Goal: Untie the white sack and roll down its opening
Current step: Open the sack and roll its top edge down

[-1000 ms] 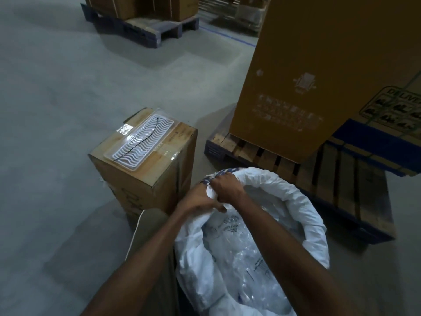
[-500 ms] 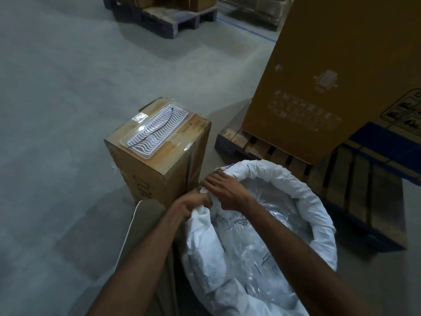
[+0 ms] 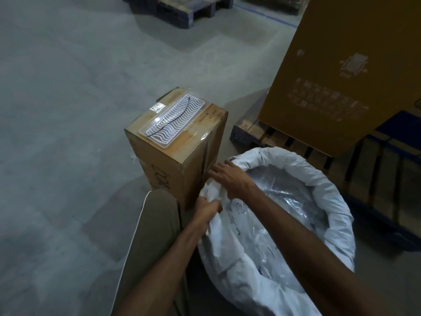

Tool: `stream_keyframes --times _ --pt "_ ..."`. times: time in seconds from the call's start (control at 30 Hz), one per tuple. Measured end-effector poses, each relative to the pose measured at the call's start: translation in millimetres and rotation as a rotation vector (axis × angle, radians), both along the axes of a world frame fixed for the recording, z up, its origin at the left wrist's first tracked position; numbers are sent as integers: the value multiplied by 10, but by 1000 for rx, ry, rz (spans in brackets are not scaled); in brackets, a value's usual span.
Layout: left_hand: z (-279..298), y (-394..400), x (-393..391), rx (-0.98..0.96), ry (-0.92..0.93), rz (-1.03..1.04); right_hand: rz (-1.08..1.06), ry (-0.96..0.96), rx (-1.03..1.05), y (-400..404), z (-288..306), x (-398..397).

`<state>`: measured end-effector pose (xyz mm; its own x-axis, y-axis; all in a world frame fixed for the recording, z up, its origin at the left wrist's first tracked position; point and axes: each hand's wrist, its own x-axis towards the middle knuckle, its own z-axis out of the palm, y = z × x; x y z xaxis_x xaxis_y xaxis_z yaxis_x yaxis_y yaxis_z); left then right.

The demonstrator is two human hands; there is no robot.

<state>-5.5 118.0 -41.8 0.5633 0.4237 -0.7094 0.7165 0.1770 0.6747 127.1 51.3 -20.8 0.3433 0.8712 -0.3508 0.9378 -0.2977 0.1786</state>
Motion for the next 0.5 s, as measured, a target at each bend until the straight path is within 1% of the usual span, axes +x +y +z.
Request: stream_keyframes --times 0.03,0.07,0.1,0.17,0.2,0.23,0.27,0.33,0.37,0.4,0.43,0.47,0.5 --pt "-12 59 33 -109 -37 33 107 -5 43 -84 -16 -37" --pt "0 86 38 -221 -71 13 196 -9 75 -170 -62 -80" --pt "33 100 31 -307 -93 -32 239 -10 98 -236 -92 -139" --pt "33 127 -5 -423 -97 -120 231 -19 112 -267 -144 -242" --pt "23 128 -31 -428 -84 -141 196 -15 106 -223 -141 -292" --pt "14 118 -36 -420 -68 -150 148 -9 59 -153 -106 -344" --pt "20 102 -44 -346 -25 -177 102 -8 -17 -66 -67 -386" --pt "-7 65 -150 -70 116 -222 -1 -2 -128 92 6 -491" --pt "-17 30 -272 35 130 -197 -44 -29 -150 144 25 -534" --pt "-51 -19 -428 89 118 -173 -72 -59 -194 211 44 -543" --pt "-56 -69 -580 110 77 -162 -83 -43 -196 243 88 -539" --pt "-73 -111 -734 114 16 -132 -93 -35 -185 252 85 -505" --pt "-102 -127 -842 88 -43 -91 -108 -6 -115 198 87 -507"
